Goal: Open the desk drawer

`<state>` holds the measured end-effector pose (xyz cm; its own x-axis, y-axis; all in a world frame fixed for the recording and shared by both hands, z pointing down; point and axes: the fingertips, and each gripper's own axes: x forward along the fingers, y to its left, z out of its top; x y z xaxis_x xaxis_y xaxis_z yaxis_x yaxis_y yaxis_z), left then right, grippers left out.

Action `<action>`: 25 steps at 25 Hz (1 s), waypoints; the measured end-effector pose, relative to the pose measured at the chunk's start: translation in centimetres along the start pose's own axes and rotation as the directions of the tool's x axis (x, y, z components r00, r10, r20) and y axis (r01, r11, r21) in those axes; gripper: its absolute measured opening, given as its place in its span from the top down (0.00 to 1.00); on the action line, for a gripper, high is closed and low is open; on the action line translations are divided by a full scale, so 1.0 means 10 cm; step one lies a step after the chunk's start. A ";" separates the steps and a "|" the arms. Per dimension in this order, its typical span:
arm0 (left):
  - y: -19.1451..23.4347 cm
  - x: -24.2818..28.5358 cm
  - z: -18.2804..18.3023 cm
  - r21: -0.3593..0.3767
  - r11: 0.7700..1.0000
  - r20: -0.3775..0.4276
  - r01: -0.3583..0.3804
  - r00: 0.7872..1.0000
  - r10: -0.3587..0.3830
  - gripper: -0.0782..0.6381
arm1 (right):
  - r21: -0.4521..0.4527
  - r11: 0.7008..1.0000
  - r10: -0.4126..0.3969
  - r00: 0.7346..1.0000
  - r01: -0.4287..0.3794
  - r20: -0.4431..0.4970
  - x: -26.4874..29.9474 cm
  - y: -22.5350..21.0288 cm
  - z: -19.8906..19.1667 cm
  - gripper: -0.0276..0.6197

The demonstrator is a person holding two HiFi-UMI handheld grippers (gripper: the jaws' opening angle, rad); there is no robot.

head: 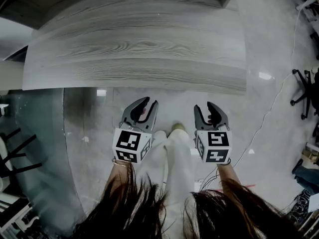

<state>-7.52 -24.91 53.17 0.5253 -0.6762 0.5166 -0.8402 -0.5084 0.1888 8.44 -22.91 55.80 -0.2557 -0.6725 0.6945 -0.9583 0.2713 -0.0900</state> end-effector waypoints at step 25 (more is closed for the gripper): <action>0.18 0.46 -0.12 0.036 0.999 -0.016 -0.034 0.999 0.034 0.74 | 0.000 1.000 -0.003 0.998 0.003 -0.059 0.47 -0.29 -0.14 0.63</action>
<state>-6.73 -28.31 56.90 0.4940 -0.6847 0.5359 -0.8520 -0.5040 0.1415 10.23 -25.93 60.31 -0.2444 -0.6317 0.7357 -0.9592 0.2687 -0.0878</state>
